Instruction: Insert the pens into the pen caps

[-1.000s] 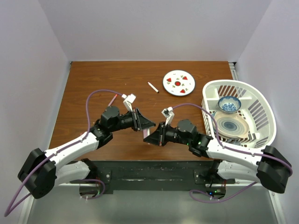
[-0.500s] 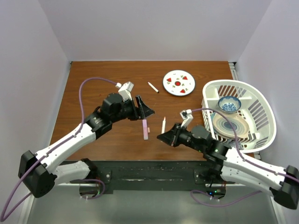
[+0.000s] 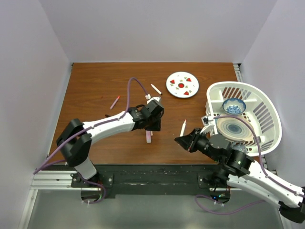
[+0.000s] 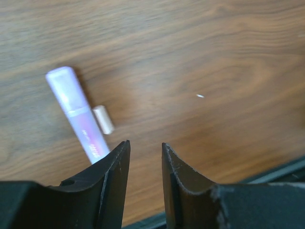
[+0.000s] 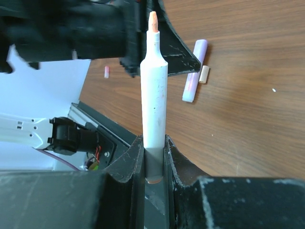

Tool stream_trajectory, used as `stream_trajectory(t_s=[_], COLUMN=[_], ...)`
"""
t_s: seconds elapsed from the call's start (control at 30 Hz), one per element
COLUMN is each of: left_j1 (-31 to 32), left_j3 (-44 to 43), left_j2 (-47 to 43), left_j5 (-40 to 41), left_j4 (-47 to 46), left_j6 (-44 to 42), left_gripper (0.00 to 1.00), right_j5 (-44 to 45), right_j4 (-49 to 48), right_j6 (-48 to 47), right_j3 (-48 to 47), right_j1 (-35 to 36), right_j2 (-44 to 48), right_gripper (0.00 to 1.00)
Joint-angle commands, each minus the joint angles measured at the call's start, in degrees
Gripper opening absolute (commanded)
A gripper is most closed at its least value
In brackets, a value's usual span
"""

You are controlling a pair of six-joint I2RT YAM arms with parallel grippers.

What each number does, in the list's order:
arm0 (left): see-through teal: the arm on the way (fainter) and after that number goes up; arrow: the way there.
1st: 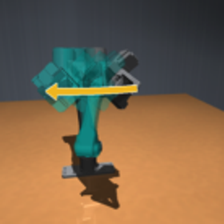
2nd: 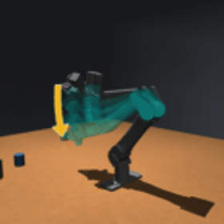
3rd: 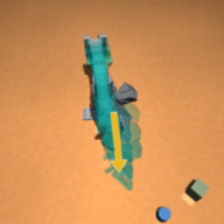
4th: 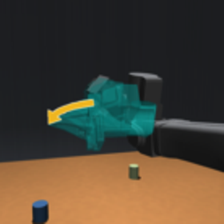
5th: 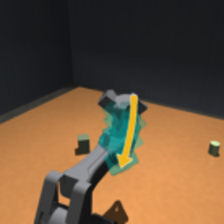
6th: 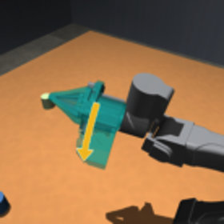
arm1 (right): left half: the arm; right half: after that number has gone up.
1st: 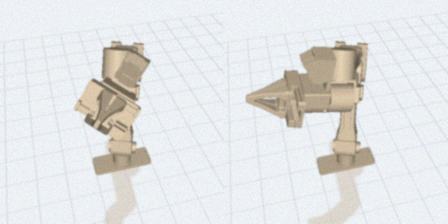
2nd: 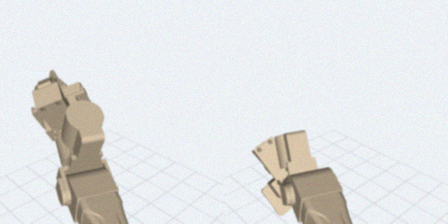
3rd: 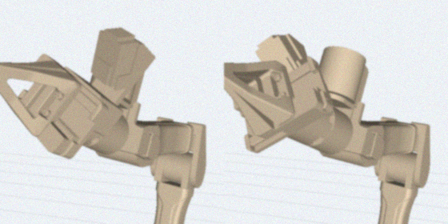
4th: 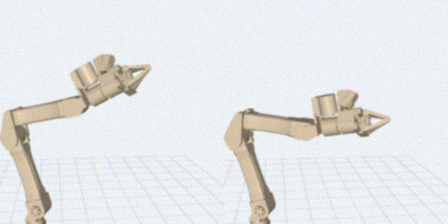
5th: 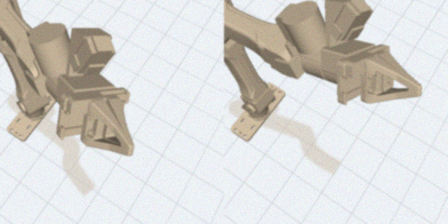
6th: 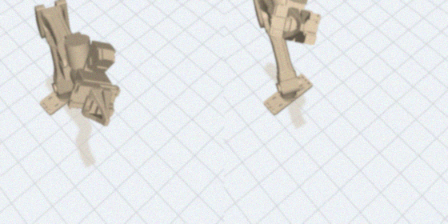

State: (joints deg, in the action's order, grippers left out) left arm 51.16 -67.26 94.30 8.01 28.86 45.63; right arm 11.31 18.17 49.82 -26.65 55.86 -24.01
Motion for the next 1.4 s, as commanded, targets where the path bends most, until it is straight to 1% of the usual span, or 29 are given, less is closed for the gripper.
stream_trajectory(t_s=[0.0,0.2,0.43,0.73,0.93,1.13,1.33,1.37], left_j1=[0.2,0.2,0.1,0.2,0.2,0.3,0.4,0.4], left_j3=[-5.1,-5.9,-8.2,-8.1,-7.1,-5.9,-5.1,-5.1], left_j2=[4.4,8.8,13.0,15.1,14.8,15.9,16.8,17.0], left_j5=[6.4,8.3,10.4,10.0,10.1,9.3,8.5,8.4], left_j4=[4.9,5.6,8.1,8.0,8.8,8.1,7.1,7.2], left_j6=[-0.5,0.1,0.3,0.5,1.6,1.7,1.7,1.5], left_gripper=[0.35,0.35,0.38,0.38,0.37,0.34,0.25,0.22], right_j5=[2.4,3.2,3.8,3.9,4.2,3.7,3.3,3.1], right_j4=[3.6,7.2,8.1,8.4,8.5,7.8,8.1,7.9], right_j6=[-2.0,-3.8,-3.7,-3.4,-3.3,-3.2,-3.2,-3.2], right_j3=[-3.8,-6.0,-5.7,-5.8,-5.5,-5.2,-5.3,-5.2], right_j1=[0.0,0.0,0.0,0.0,0.0,0.0,0.0,0.0], right_j2=[2.1,4.1,5.6,6.3,6.3,6.1,5.9,5.9], right_gripper=[0.0,0.0,0.0,0.0,0.0,0.0,0.0,0.0])
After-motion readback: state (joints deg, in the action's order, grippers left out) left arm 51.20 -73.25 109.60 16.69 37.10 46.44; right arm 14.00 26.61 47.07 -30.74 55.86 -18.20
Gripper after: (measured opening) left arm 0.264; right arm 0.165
